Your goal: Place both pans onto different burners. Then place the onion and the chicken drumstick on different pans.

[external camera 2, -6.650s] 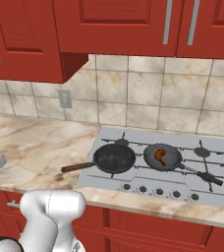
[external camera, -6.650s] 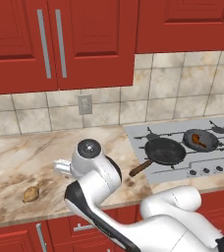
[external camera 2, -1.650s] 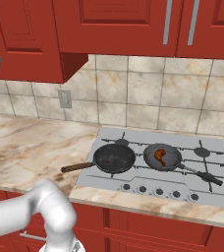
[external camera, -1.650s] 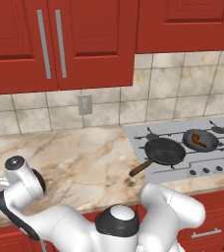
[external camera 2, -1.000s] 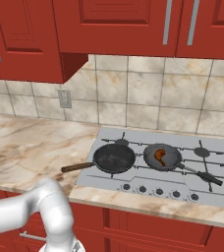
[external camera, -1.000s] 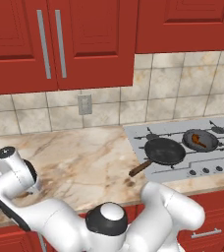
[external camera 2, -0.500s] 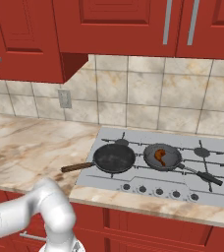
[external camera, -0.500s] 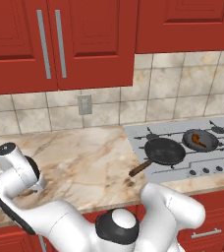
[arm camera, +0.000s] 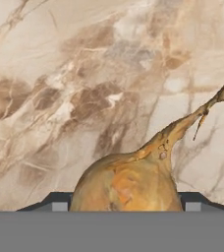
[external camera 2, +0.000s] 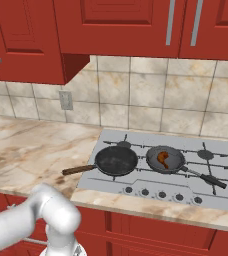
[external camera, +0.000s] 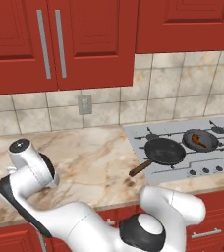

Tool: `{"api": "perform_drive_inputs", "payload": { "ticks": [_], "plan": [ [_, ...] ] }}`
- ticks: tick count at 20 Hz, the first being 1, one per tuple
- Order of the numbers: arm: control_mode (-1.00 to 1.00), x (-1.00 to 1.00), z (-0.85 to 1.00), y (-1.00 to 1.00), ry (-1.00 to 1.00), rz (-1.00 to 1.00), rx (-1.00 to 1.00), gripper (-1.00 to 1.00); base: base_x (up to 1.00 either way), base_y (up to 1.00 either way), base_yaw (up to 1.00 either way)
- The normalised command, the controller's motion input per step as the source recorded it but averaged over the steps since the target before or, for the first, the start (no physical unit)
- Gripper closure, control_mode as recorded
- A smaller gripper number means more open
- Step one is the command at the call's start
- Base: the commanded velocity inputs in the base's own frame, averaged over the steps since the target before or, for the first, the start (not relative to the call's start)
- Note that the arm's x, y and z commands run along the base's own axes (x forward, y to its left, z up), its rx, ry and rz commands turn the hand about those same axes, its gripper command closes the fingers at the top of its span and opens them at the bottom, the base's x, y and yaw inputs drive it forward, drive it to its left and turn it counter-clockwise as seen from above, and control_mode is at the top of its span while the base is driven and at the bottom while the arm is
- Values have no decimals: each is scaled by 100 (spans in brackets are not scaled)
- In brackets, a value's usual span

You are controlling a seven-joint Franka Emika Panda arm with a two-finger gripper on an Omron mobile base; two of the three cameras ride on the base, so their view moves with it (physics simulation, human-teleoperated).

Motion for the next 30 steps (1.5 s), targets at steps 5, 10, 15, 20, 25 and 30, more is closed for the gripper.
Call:
{"api": "perform_drive_inputs", "payload": {
  "ticks": [5, 10, 15, 20, 25, 30],
  "plan": [
    [-100, -7, 45, -32, -5, 1, 0, 100, 0, 0, 0],
    [-100, -12, 39, -36, -6, 0, 0, 100, 0, 0, 0],
    [-100, -25, 25, -43, -6, 1, 0, 100, 0, 0, 0],
    [-100, -26, 24, -44, -7, 1, 0, 100, 0, 0, 0],
    [-100, -16, 29, -48, -6, 0, 2, 100, 0, 0, 0],
    [-100, -5, 35, -50, -4, 0, 6, 100, 0, 0, 0]
  ]
}}
